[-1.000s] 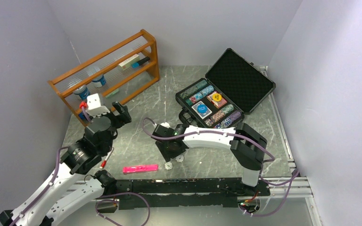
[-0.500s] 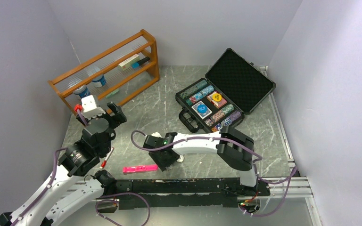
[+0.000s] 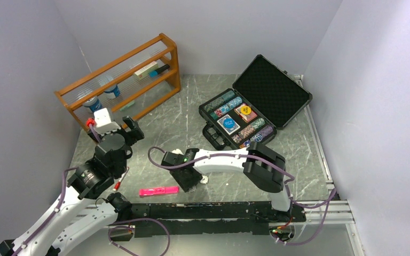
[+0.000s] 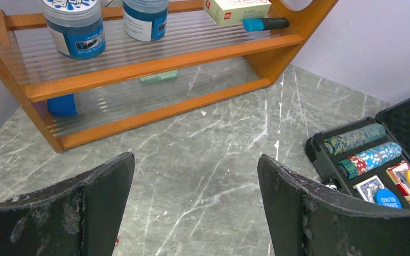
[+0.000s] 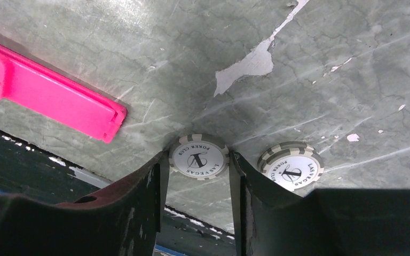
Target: Pack up texas hold em set
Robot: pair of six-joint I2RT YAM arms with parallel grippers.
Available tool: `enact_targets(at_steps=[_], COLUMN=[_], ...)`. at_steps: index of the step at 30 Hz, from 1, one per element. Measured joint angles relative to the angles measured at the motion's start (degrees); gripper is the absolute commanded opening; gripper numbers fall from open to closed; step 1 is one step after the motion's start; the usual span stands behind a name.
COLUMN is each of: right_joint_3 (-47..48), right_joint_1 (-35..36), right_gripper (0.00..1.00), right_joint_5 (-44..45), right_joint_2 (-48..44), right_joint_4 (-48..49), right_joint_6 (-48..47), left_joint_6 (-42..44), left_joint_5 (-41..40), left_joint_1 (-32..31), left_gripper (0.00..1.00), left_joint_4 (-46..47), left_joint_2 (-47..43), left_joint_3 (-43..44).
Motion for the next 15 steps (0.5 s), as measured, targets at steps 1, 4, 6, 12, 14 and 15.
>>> enact_targets(at_steps=[1,4,6,12,14,15], right_joint_3=[0.2,0.8,1.0,1.2,1.2,1.2], right_joint_1=[-0.1,-0.1,0.0,0.4,0.5,0.5], right_gripper=[0.34,0.34,0.34,0.35,0.37,0.38], right_joint_5=[0.0,0.0,0.2,1.6,2.1,2.5], right_joint_2=[0.1,0.4,0.5,0.2,-0.1,-0.5], right_joint_4=[-0.2,-0.8,-1.1,-1.4,-1.3,-1.2], right_joint_6=[0.0,0.1,0.1,0.4,0.6,0.7], left_joint_6=[0.0,0.0,0.0,0.0,0.0,0.0], left_joint_5=[0.0,0.0,0.0,0.0,0.1,0.1], left_joint_1=[0.0,0.0,0.0,0.0,0.0,0.0], left_gripper=[0.90,0.91,0.91,0.91,0.91,0.91], left_joint_4=[0.0,-0.1,-0.2,0.0,0.0,0.0], left_joint_2=[0.0,0.0,0.0,-0.3,-0.2,-0.2], left_joint_3=[-0.2,-0.5,-0.5,-0.5,-0.5,-0.5])
